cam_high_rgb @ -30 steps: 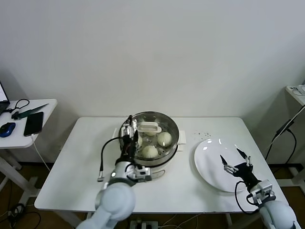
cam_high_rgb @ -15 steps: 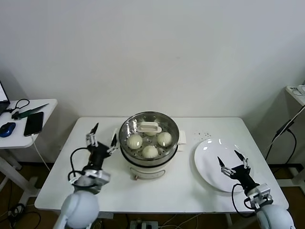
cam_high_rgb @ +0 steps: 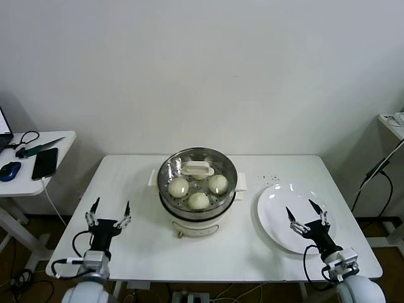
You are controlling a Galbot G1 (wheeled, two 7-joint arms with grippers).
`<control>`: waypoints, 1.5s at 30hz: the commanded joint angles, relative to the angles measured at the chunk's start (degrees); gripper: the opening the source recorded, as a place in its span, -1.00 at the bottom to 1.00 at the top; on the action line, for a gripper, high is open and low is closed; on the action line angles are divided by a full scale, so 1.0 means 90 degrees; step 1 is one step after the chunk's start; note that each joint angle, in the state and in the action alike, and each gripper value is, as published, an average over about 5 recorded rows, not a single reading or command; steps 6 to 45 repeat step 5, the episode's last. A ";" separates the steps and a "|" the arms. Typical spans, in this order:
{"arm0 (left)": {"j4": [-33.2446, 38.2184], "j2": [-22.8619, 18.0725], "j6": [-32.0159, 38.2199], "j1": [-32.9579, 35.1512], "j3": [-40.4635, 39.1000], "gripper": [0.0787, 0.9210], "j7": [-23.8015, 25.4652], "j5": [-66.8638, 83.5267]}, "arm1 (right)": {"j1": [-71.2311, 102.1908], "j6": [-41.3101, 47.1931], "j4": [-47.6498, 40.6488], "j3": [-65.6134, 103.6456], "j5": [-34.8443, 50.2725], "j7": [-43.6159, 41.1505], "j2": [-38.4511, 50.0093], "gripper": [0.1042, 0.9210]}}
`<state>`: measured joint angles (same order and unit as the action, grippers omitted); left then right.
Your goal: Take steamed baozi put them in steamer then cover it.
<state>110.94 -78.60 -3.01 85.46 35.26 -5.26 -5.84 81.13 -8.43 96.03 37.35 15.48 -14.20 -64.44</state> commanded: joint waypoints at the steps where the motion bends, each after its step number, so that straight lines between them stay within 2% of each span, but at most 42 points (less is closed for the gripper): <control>1: -0.0222 -0.0198 0.0492 0.0434 0.0453 0.77 -0.0079 0.1093 | 0.0005 -0.0068 0.0008 0.0012 0.0064 0.0000 -0.0097 0.76; 45: -0.0147 -0.0196 0.0493 0.0480 0.0462 0.77 -0.0049 0.1082 | -0.0017 -0.0073 -0.0018 0.0016 0.0080 -0.0006 -0.0116 0.76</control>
